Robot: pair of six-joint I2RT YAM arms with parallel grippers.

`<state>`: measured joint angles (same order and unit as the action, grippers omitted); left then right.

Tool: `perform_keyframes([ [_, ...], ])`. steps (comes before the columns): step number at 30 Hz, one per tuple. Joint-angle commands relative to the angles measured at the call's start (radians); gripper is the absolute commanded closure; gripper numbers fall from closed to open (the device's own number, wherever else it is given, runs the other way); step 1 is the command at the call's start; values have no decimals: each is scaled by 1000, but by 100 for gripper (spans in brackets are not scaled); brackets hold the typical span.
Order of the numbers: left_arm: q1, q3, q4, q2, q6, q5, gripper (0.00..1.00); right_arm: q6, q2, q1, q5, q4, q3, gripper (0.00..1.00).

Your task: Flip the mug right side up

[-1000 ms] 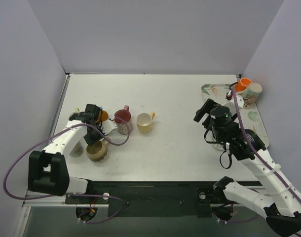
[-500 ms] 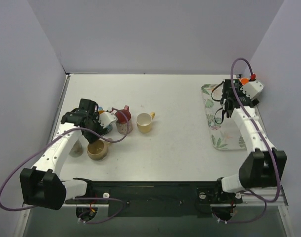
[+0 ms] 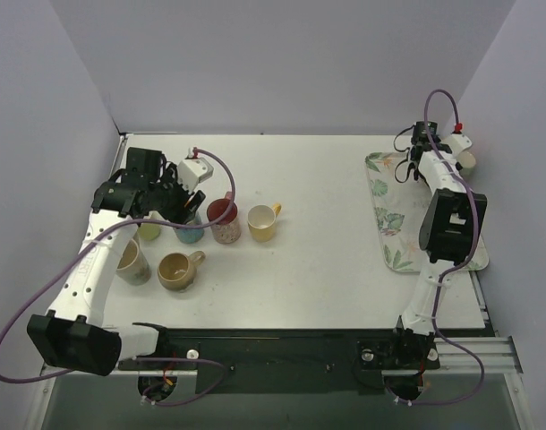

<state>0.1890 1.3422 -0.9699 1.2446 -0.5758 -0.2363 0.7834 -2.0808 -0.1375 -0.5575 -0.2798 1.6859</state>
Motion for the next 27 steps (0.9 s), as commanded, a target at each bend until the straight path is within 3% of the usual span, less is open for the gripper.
perform_keyframes([
  [1,0,75,33,49,45,-87,32,-15,-80,-22,14,-15,151,29],
  [10,1,124,-10,110,24,-110,34,43,-217,-40,25,-54,267,37],
  [15,0,132,-16,113,21,-132,34,21,-245,-48,25,-65,324,56],
  [21,0,124,-12,98,24,-143,34,7,-231,-59,39,-67,296,71],
  [22,1,123,-10,95,25,-147,34,5,-226,-62,60,-65,288,85],
  [24,3,118,-10,82,27,-152,34,4,-206,-62,70,-65,259,100],
  [27,4,94,2,66,30,-158,34,4,-115,-62,103,-33,174,100],
])
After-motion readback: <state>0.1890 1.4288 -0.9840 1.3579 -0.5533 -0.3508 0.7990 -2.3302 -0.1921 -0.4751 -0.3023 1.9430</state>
